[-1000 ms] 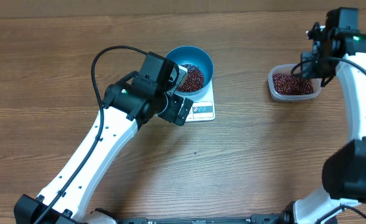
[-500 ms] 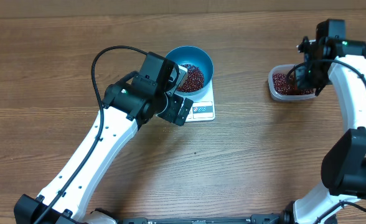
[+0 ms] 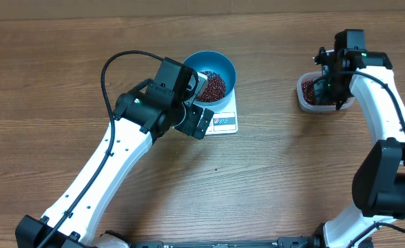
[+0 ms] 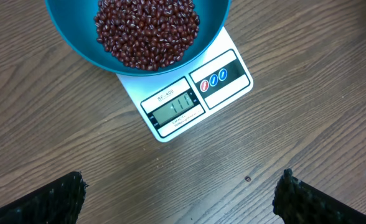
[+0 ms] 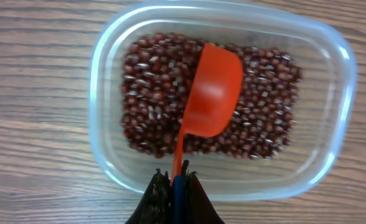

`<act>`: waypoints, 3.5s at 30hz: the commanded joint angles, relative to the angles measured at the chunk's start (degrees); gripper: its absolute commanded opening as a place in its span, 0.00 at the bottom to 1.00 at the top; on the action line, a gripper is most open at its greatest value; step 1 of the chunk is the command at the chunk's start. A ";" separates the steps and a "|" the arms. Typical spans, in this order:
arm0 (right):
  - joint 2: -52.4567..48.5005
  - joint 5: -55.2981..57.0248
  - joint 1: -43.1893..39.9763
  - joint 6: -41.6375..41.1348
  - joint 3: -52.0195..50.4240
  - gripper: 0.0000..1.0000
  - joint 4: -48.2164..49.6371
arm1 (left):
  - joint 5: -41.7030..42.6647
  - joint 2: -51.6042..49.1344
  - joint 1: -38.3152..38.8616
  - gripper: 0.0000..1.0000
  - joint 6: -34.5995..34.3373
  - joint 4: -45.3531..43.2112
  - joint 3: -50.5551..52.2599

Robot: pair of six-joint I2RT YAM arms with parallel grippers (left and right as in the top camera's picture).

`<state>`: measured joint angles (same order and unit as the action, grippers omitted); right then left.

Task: Scoop item into bowl and weigh 150g on scale
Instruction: 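Dip the scoop into the bean tub with the right gripper and fill it, then lift the filled scoop and carry it over the teal bowl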

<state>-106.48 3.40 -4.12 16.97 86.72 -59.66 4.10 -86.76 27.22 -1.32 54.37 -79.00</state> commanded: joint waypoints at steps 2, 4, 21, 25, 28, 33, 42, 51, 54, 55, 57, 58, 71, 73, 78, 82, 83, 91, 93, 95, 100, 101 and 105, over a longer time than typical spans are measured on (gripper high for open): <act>-0.28 -5.20 0.79 0.46 -0.50 0.04 -0.20 | 0.39 1.29 -0.31 1.00 -0.37 -0.24 0.20; -0.26 -6.12 0.70 0.44 -0.42 0.04 -0.68 | 0.39 1.29 -0.31 1.00 -0.37 -0.24 0.20; -0.26 -11.26 -0.81 1.42 0.68 0.04 -2.56 | 0.39 1.27 -0.31 0.99 -0.37 -0.24 0.20; -0.26 -16.39 -3.58 2.69 0.68 0.04 -2.58 | 0.39 1.27 -0.31 1.00 -0.37 -0.24 0.20; -0.26 -19.23 -6.14 2.84 0.68 0.04 -2.54 | 0.39 1.29 -0.31 1.00 -0.37 -0.24 0.20; -0.26 -27.80 -10.05 6.08 0.66 0.04 -3.02 | 0.39 1.27 -0.31 1.00 -0.37 -0.24 0.20; -0.26 -32.02 -14.78 7.54 0.17 0.04 -3.65 | 0.39 1.27 -0.31 1.00 -0.37 -0.24 0.20; -0.26 -35.06 -18.16 7.56 -1.22 0.04 -3.43 | 0.39 1.27 -0.31 1.00 -0.37 -0.24 0.20; -0.28 -37.00 -19.43 7.58 -1.22 0.04 -3.48 | 0.39 1.29 -0.31 1.00 -0.37 -0.24 0.20; -0.28 -37.48 -20.04 7.61 -1.22 0.04 -3.48 | 0.39 1.29 -0.31 1.00 -0.37 -0.24 0.20; -0.28 -38.58 -21.33 7.63 -1.22 0.04 -3.63 | 0.39 1.29 -0.31 1.00 -0.37 -0.24 0.20; -0.28 -40.00 -22.16 8.41 -1.22 0.04 -3.93 | 0.39 1.29 -0.31 1.00 -0.37 -0.24 0.20; -0.28 -54.64 -31.69 15.08 -1.22 0.04 -8.20 | 0.39 1.29 -0.31 1.00 -0.37 -0.24 0.20; -0.28 -55.89 -32.13 15.08 -1.22 0.04 -8.52 | 0.39 1.29 -0.31 1.00 -0.37 -0.24 0.20; -0.26 -59.36 -31.63 15.08 -1.20 0.04 -9.25 | 0.39 1.29 -0.31 0.99 -0.37 -0.24 0.20; -0.26 -61.33 -29.44 15.08 -0.70 0.04 -9.88 | 0.39 1.29 -0.31 1.00 -0.37 -0.24 0.20; -0.26 -61.64 -28.59 15.08 -0.35 0.04 -10.10 | 0.39 1.27 -0.31 0.99 -0.37 -0.24 0.20; -0.26 -62.03 -16.48 14.36 7.28 0.04 -11.43 | 0.39 1.29 -0.31 1.00 -0.39 -0.24 0.20; -0.26 -62.01 -12.72 13.73 9.81 0.04 -11.39 | 0.39 1.29 -0.31 1.00 -0.37 -0.24 0.20; -0.26 -62.01 -9.29 12.85 11.98 0.04 -10.97 | 0.39 1.27 -0.31 1.00 -0.37 -0.24 0.20; -0.26 -59.21 -0.39 8.02 15.41 0.04 -6.36 | 0.39 1.29 -0.31 1.00 -0.37 -0.24 0.20; -0.26 -57.02 1.31 5.90 15.41 0.04 -4.61 | 0.39 1.29 -0.31 1.00 -0.37 -0.24 0.20; -0.26 -50.01 7.54 5.09 15.41 0.04 -1.40 | 0.39 1.29 -0.31 1.00 -0.37 -0.24 0.20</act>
<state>-106.89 -52.80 -0.34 24.86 100.62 -62.50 4.10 -86.76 27.22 -1.32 54.37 -79.00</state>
